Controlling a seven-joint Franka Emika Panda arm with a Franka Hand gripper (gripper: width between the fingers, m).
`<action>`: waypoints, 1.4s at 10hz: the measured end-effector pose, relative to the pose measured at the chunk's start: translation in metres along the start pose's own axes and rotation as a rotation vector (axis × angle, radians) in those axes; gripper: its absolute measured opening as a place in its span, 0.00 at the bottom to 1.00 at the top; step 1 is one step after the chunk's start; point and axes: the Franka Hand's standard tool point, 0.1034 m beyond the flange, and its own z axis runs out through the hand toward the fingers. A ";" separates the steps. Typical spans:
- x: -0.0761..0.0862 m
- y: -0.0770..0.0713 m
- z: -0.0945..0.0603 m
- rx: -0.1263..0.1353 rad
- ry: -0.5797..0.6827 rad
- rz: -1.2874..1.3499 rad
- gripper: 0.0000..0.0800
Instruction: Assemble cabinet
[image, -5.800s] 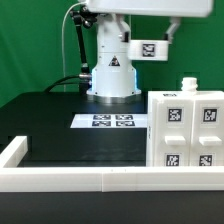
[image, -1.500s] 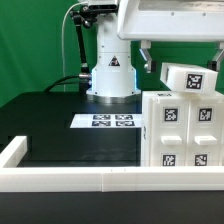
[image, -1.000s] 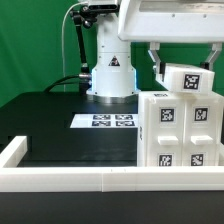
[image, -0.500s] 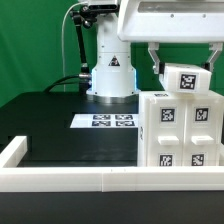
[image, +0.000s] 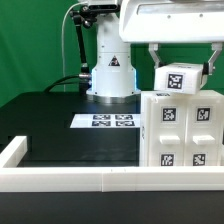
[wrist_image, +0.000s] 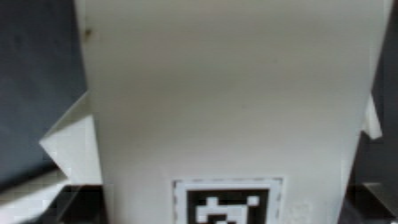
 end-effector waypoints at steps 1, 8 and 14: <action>0.000 0.000 0.000 0.001 -0.001 0.074 0.70; -0.003 -0.009 0.001 0.027 -0.004 0.644 0.70; -0.002 -0.009 0.002 0.030 -0.020 0.977 0.70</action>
Offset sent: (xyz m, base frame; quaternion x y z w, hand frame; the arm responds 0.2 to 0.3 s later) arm -0.0027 -0.0049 -0.0042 -0.0079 0.0106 0.1535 0.9881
